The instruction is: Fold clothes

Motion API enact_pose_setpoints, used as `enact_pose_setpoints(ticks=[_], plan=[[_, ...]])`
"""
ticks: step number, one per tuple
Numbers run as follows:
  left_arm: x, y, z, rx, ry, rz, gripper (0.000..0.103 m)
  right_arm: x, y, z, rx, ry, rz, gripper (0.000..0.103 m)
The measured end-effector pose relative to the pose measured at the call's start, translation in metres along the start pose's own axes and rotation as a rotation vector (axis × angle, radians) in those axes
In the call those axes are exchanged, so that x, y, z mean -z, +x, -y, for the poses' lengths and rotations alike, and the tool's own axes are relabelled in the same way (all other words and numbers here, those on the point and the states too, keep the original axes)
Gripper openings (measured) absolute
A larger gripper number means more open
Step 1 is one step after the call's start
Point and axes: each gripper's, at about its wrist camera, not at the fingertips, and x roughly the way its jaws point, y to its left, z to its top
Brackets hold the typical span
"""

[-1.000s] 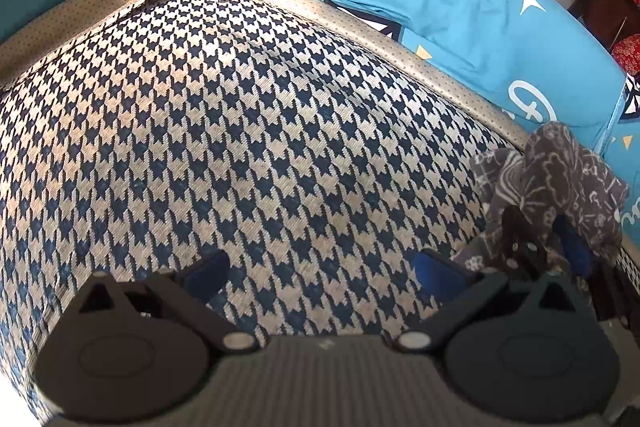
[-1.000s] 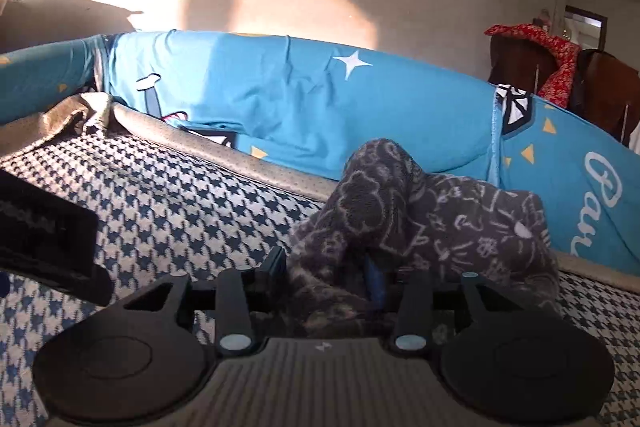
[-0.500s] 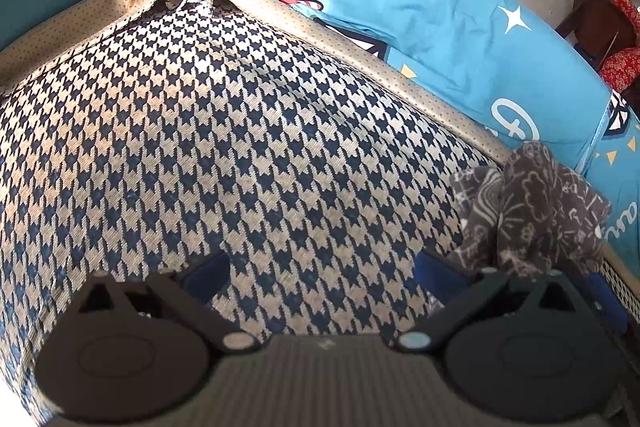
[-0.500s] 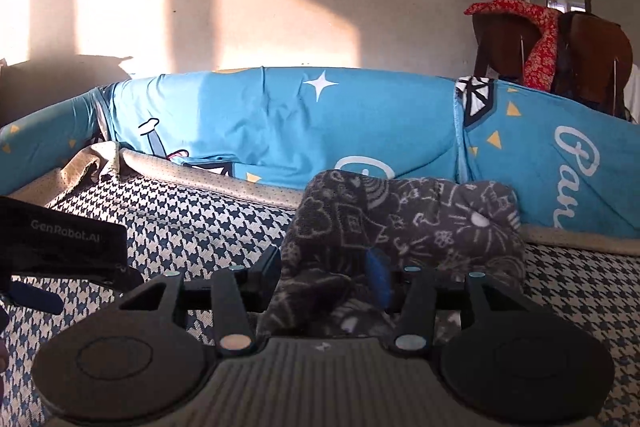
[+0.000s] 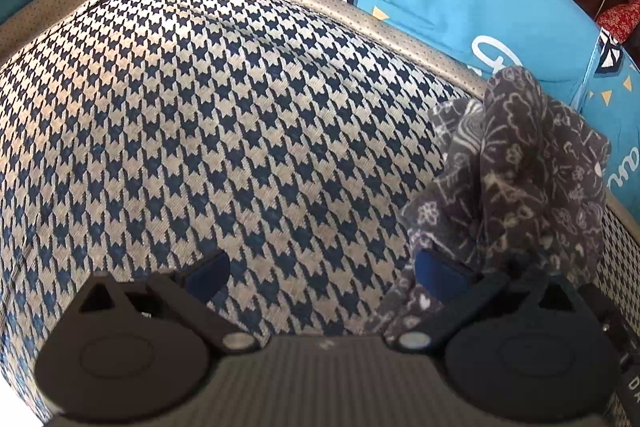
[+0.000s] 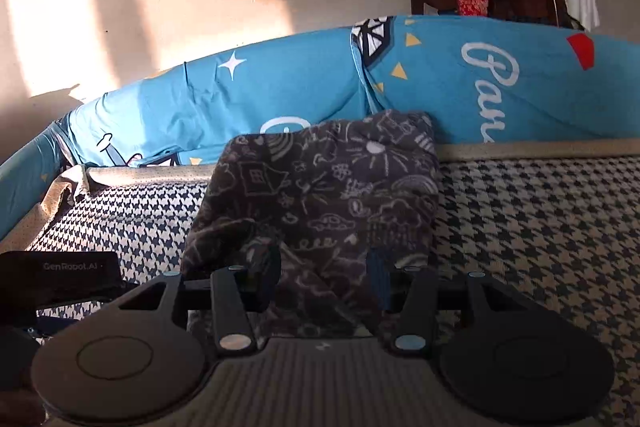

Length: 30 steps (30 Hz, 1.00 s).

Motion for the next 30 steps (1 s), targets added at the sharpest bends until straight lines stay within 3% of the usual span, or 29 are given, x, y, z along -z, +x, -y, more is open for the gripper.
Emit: enact_pose_setpoints(ticks=[4, 9, 16, 19, 21, 26, 30], plan=[[0.002, 0.012, 0.007, -0.054, 0.049, -0.012, 0.103, 0.009, -0.002, -0.003, -0.032, -0.026, -0.04, 0.048], [0.006, 0.02, 0.017, -0.045, 0.072, -0.032, 0.103, 0.014, -0.016, -0.003, -0.023, -0.059, -0.037, 0.048], [0.017, 0.001, 0.021, -0.054, 0.115, 0.033, 0.103, 0.027, -0.082, 0.027, 0.054, 0.034, 0.03, 0.048], [0.028, -0.009, 0.019, -0.011, 0.133, 0.038, 0.103, 0.036, -0.113, 0.043, 0.09, 0.072, 0.052, 0.05], [0.039, -0.016, 0.016, 0.02, 0.152, 0.043, 0.103, 0.042, -0.133, 0.057, 0.107, 0.118, 0.06, 0.056], [0.071, -0.025, 0.013, 0.02, 0.211, 0.07, 0.103, 0.056, -0.166, 0.085, 0.111, 0.229, 0.054, 0.058], [0.094, -0.027, 0.004, 0.038, 0.236, 0.062, 0.103, 0.072, -0.18, 0.093, 0.105, 0.265, 0.038, 0.07]])
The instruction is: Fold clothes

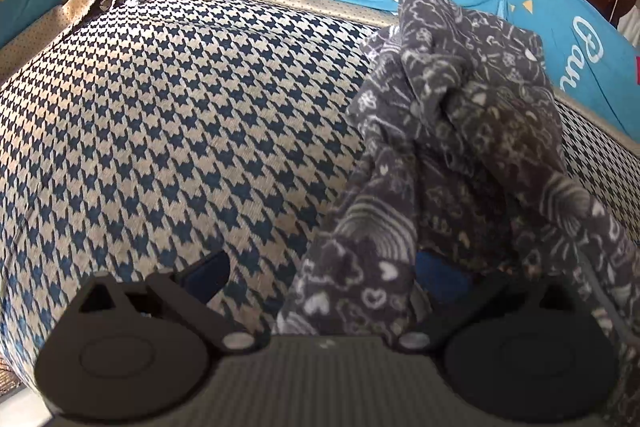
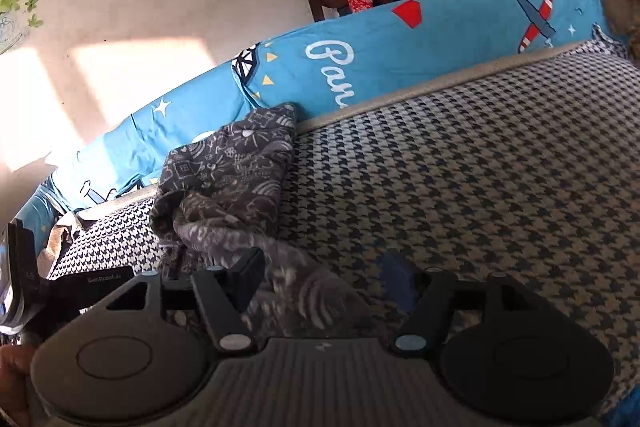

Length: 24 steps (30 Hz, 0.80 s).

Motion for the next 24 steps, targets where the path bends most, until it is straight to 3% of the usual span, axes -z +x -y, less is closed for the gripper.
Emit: enact_pose_setpoints(ticks=[4, 11, 13, 15, 16, 18, 24], plan=[[0.019, -0.005, 0.0, 0.003, 0.041, 0.008, 0.103, 0.015, 0.002, 0.0, -0.027, -0.01, -0.042, 0.071], [0.035, -0.011, -0.014, 0.041, 0.003, -0.002, 0.103, 0.019, 0.016, 0.0, -0.059, 0.033, -0.039, 0.071], [0.039, -0.013, -0.018, 0.045, -0.009, -0.003, 0.103, 0.019, 0.019, -0.003, -0.064, 0.028, -0.03, 0.061], [0.042, -0.017, -0.021, 0.045, -0.007, 0.002, 0.103, 0.019, 0.022, -0.005, -0.063, 0.02, -0.022, 0.027], [0.044, -0.02, -0.022, 0.043, -0.004, 0.009, 0.103, 0.02, 0.022, -0.006, -0.069, 0.023, -0.023, 0.023], [0.047, -0.026, -0.026, 0.044, -0.006, 0.02, 0.103, 0.022, 0.022, -0.007, -0.082, 0.025, -0.022, 0.018], [0.051, -0.037, -0.039, 0.027, -0.009, 0.038, 0.103, 0.03, -0.008, -0.026, -0.203, -0.042, 0.045, 0.017]])
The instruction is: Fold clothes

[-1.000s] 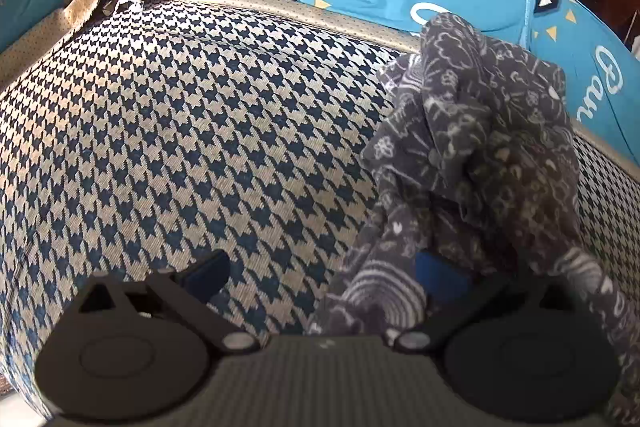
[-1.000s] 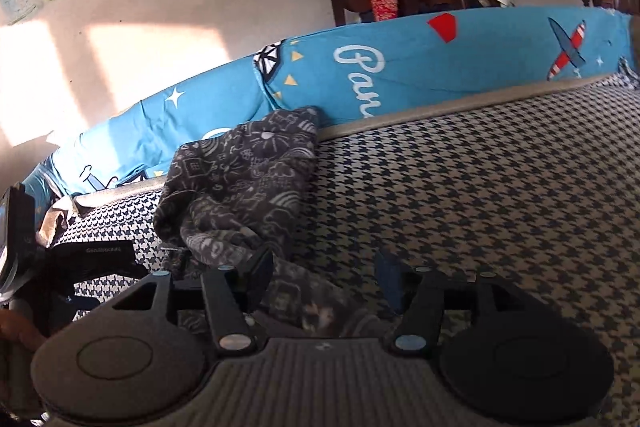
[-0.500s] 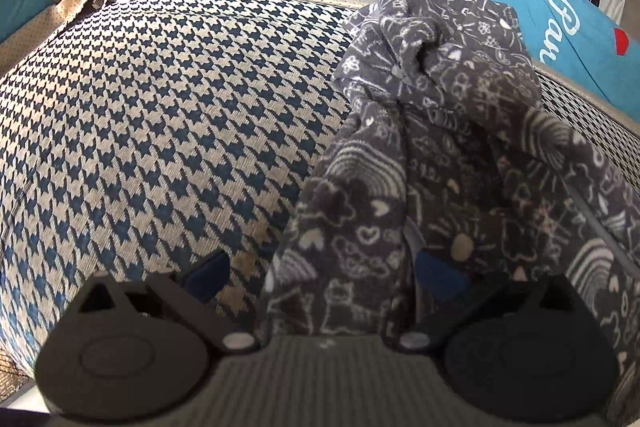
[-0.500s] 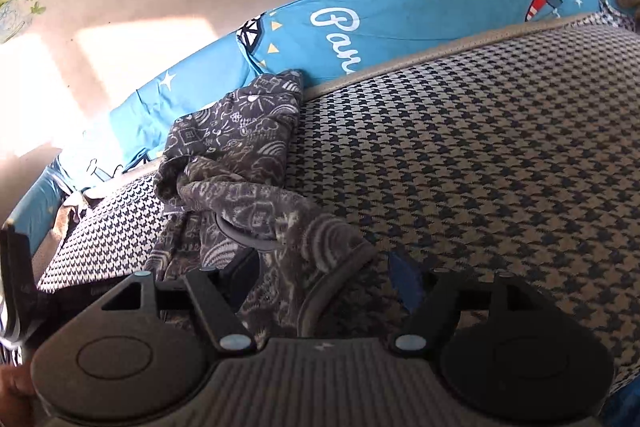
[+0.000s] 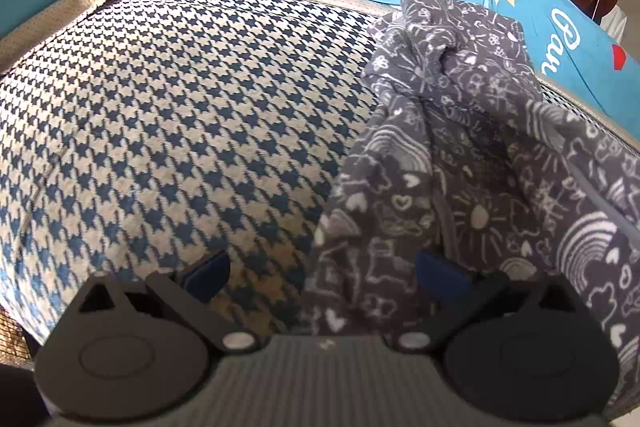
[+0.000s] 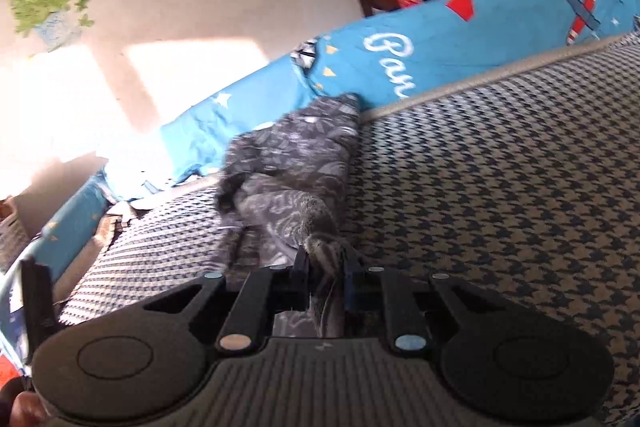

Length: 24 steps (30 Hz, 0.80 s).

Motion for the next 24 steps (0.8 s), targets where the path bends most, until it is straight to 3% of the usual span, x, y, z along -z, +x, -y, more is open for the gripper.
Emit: enact_pose_setpoints(ticks=[10, 24], plan=[[-0.003, -0.021, -0.042, -0.041, -0.111, 0.057, 0.103, 0.034, -0.02, -0.075, -0.166, -0.19, -0.004, 0.015], [-0.011, -0.038, -0.072, -0.098, -0.197, 0.122, 0.103, 0.093, 0.03, -0.144, -0.213, -0.346, -0.134, 0.014]])
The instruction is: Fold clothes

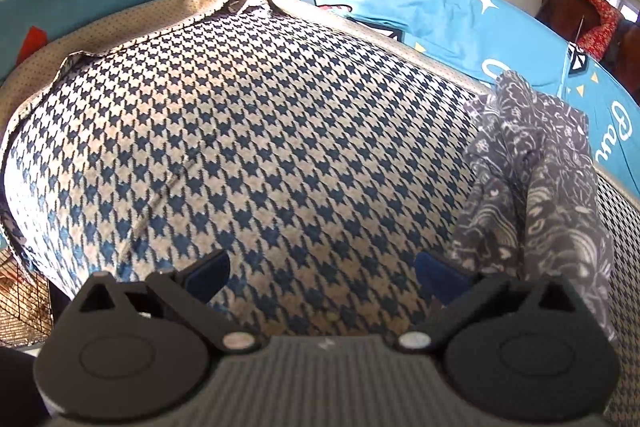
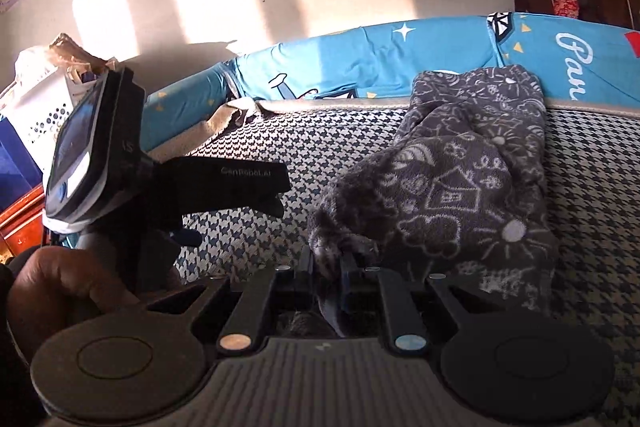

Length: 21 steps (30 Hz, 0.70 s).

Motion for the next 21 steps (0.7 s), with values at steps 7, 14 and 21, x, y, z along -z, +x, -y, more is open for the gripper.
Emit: enact_pose_setpoints(ticks=[7, 14, 21], plan=[[0.002, 0.003, 0.007, -0.001, 0.035, -0.011, 0.103, 0.023, 0.03, -0.009, -0.052, -0.038, -0.116, 0.021], [0.004, 0.001, 0.013, 0.016, 0.046, -0.012, 0.103, 0.03, 0.006, -0.007, -0.072, -0.068, -0.135, 0.026], [0.007, 0.001, 0.016, 0.037, 0.054, -0.028, 0.103, 0.023, -0.024, 0.01, 0.036, -0.059, -0.04, 0.026]])
